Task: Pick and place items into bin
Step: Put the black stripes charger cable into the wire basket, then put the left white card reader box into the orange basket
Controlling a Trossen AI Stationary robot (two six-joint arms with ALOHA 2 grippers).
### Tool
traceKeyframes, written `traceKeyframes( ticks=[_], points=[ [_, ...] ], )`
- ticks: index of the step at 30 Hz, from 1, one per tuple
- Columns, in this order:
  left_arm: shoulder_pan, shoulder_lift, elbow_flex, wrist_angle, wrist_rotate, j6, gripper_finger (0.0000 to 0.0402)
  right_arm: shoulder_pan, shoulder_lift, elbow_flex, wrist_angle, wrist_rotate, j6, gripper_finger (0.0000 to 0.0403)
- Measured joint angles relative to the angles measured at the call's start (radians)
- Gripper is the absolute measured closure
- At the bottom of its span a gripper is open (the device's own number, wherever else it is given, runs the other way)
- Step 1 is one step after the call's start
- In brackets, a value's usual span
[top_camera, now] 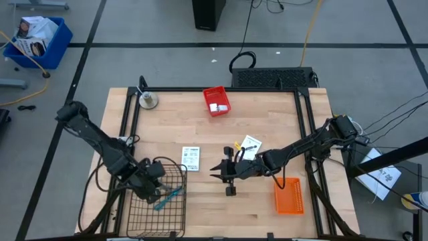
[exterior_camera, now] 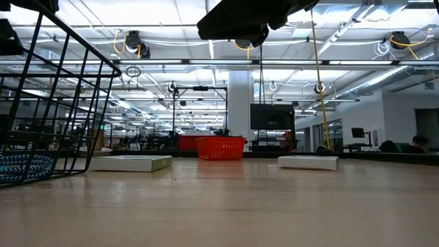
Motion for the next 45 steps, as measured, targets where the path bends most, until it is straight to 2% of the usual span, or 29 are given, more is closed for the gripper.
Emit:
traceKeyframes(
  ticks=[4, 12, 15, 17, 20, 27, 32, 39, 45],
  points=[
    [0.010, -0.003, 0.000, 0.019, 0.035, 0.000, 0.0370, -0.002, 0.000, 0.000, 0.000, -0.001, 0.000, 0.0326],
    [0.000, -0.098, -0.002, 0.230, 0.149, 0.038, 0.0319, -0.002, 0.000, 0.000, 0.000, -0.001, 0.000, 0.0328],
    [-0.008, -0.141, 0.000, 0.257, 0.107, 0.084, 0.0317, -0.002, 0.000, 0.000, -0.001, -0.001, 0.000, 0.0328],
    [-0.010, -0.154, 0.000, 0.224, 0.081, 0.054, 0.0322, -0.002, 0.000, 0.000, -0.001, -0.001, 0.000, 0.0328],
    [-0.010, -0.160, 0.000, 0.200, 0.063, 0.026, 0.0327, -0.002, 0.000, 0.000, -0.001, -0.002, 0.000, 0.0328],
    [0.006, -0.159, 0.000, 0.203, 0.048, 0.096, 0.0324, -0.002, 0.001, 0.000, -0.007, -0.002, 0.000, 0.0328],
    [0.028, -0.160, 0.000, 0.335, -0.027, 0.204, 0.0325, -0.002, 0.001, 0.000, -0.010, -0.003, -0.001, 0.0328],
    [0.135, -0.160, 0.000, 0.539, -0.040, 0.415, 0.0325, -0.006, 0.001, -0.048, -0.005, -0.003, 0.028, 0.0328],
    [0.288, -0.161, 0.000, 0.561, -0.066, 0.490, 0.0325, -0.031, 0.001, -0.064, -0.109, 0.042, 0.192, 0.0325]
  ],
)
